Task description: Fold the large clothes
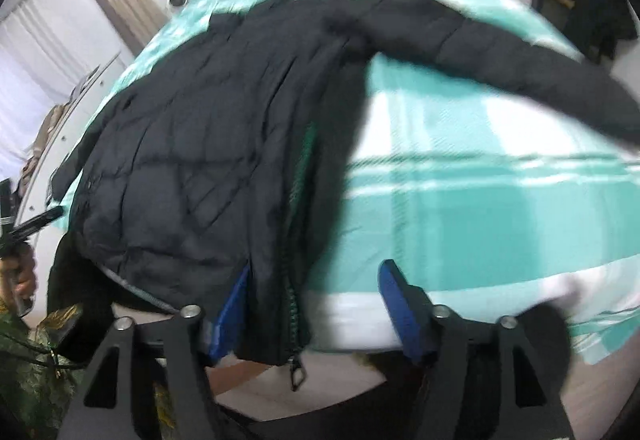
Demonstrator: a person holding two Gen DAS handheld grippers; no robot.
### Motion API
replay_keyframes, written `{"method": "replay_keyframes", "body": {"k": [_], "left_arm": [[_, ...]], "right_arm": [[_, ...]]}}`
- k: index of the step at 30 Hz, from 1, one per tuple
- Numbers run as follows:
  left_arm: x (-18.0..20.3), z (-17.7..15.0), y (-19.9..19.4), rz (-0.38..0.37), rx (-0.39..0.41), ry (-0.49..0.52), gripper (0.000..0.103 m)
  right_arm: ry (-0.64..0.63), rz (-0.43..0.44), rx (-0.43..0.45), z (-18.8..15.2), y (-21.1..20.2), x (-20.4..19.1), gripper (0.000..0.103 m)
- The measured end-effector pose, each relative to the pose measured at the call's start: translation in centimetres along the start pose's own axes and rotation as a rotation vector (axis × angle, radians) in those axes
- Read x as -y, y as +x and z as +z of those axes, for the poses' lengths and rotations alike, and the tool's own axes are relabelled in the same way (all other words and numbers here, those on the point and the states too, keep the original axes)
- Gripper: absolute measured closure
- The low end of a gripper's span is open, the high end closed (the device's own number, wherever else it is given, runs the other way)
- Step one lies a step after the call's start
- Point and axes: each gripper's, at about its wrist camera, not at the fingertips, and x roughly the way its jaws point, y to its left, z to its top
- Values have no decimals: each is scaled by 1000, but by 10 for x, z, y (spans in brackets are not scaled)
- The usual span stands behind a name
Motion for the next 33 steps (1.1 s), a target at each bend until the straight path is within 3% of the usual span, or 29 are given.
{"method": "replay_keyframes", "body": {"k": [3, 7, 11, 14, 17, 19, 26, 31, 33], "left_arm": [[6, 29, -10, 43, 143, -2, 2], [25, 59, -3, 44, 233, -11, 2], [46, 66, 13, -17, 233, -21, 2], [62, 62, 26, -58, 193, -5, 2], [78, 58, 43, -75, 83, 2, 2], [85, 53, 44, -68, 44, -4, 2], [87, 47, 41, -46, 52, -19, 2], [74, 47, 44, -74, 39, -81, 2], [72, 45, 46, -65, 28, -85, 2]], "right_arm": [[-73, -172, 96, 17, -18, -2, 20], [-68, -216, 194, 40, -39, 9, 20], [-3, -269, 324, 53, -49, 27, 20], [68, -222, 425, 59, -42, 45, 19], [255, -159, 316, 62, -10, 95, 19], [412, -105, 361, 58, 3, 128, 19], [838, -22, 449, 49, 33, 223, 19], [1123, -20, 492, 47, 54, 282, 20], [1161, -53, 508, 53, 58, 291, 29]]}}
